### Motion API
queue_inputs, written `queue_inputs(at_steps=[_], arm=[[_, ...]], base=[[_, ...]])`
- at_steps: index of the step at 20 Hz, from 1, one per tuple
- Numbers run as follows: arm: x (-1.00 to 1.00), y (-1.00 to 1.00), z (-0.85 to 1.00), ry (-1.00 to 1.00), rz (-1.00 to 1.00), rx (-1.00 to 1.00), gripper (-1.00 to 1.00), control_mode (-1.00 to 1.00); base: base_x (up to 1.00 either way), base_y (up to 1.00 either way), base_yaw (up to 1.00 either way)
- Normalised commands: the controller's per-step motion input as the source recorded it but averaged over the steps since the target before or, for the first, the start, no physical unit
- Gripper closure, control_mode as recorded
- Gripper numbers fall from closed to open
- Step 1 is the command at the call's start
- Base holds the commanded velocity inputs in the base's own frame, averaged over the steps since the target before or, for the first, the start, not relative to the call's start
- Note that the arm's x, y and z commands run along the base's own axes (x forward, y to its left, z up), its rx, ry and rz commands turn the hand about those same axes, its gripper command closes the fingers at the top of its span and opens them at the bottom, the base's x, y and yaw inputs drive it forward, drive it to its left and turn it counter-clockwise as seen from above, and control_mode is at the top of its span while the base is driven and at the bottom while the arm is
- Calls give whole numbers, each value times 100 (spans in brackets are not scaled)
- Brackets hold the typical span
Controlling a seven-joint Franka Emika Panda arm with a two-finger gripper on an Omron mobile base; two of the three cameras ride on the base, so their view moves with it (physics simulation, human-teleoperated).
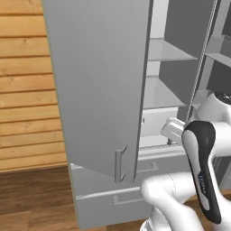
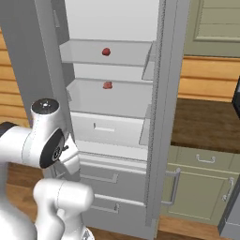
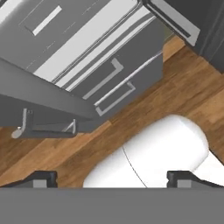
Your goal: Take the strawberry from the fridge and place it on top of the pancake, located on the dining counter.
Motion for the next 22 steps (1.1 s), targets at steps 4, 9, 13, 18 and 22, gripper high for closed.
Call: queue_inputs(at_steps=[4,9,13,18,22], arm=[[41,-16,0,-11,0,21,-100,-100],[47,-6,2,-8,0,17,-100,-100],[53,0,6,-5,0,10,-100,-100],[59,0,0,-1,0,7,-100,-100],[62,0,-4,0,0,8,-100,-100]], base=[[0,0,0],[0,0,0],[0,0,0],[0,0,0],[0,0,0]])
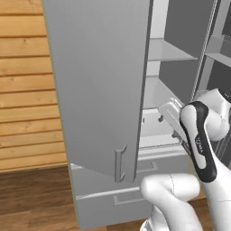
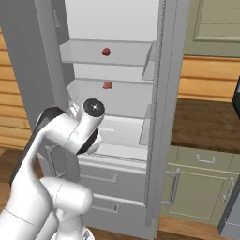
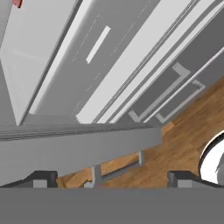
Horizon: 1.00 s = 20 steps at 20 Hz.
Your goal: Take the strawberry from the fridge and place it on top of the pancake, located on the dining counter.
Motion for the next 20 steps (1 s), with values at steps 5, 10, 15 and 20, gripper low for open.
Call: queue_inputs(at_steps=[5,10,15,20], arm=[[61,0,-7,0,0,9,-100,-100],[50,0,-2,0,0,10,-100,-100],[49,0,-4,0,0,9,-100,-100],[47,0,-1,-1,0,9,-100,-100]], base=[[0,0,0],[0,0,0],[0,0,0],[0,0,0]])
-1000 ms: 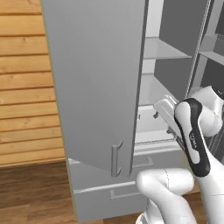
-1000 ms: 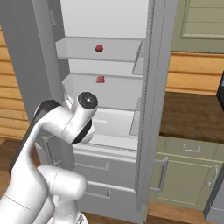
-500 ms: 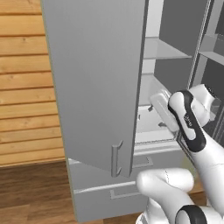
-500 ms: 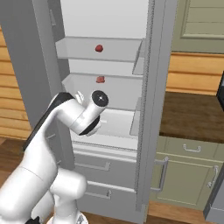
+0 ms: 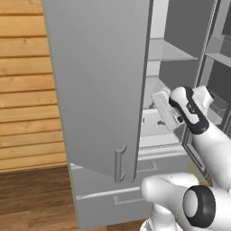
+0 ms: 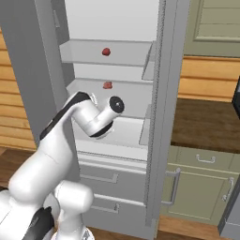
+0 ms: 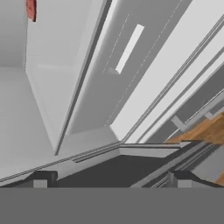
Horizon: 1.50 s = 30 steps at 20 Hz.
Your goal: Take the strawberry from the fridge and place it on top of the pancake, located on the dining counter.
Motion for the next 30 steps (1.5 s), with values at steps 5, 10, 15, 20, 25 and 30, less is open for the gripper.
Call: queue_inputs(at_steps=[5,10,15,20,25,30], arm=[[47,0,-5,-3,0,9,-100,-100],[42,9,-9,-1,0,8,-100,-100],[20,31,-11,0,2,4,-100,-100],[3,54,-16,0,9,6,-100,-100],[-1,51,-10,0,18,13,-100,-100],[-25,50,0,0,20,9,-100,-100]], base=[[0,0,0],[0,0,0],[0,0,0],[0,0,0],[0,0,0],[0,0,0]])
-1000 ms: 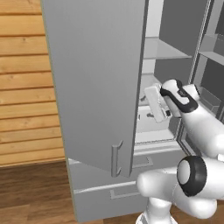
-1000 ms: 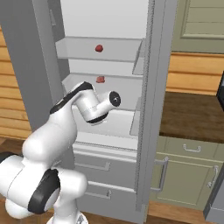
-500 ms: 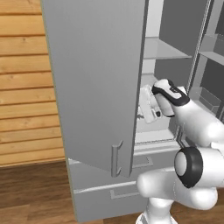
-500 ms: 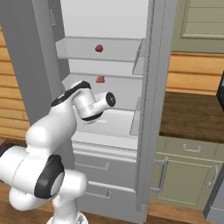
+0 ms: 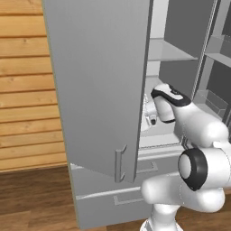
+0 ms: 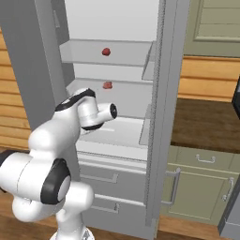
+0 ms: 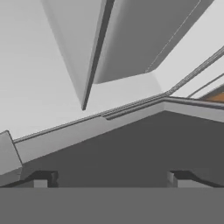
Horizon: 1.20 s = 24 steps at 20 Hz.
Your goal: Take the strawberry from the fridge and place it on top of the pancake, located on the dining counter.
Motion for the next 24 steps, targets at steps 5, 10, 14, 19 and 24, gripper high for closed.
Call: queue_inputs(at_steps=[5,10,14,19,24], arm=[[-40,49,0,-2,19,6,-100,-100],[-53,46,0,-4,18,5,-100,-100],[-35,64,0,-1,14,5,-100,-100],[-22,75,0,0,12,6,-100,-100],[-22,79,0,0,10,6,-100,-100]], base=[[0,0,0],[0,0,0],[0,0,0],[0,0,0],[0,0,0]])
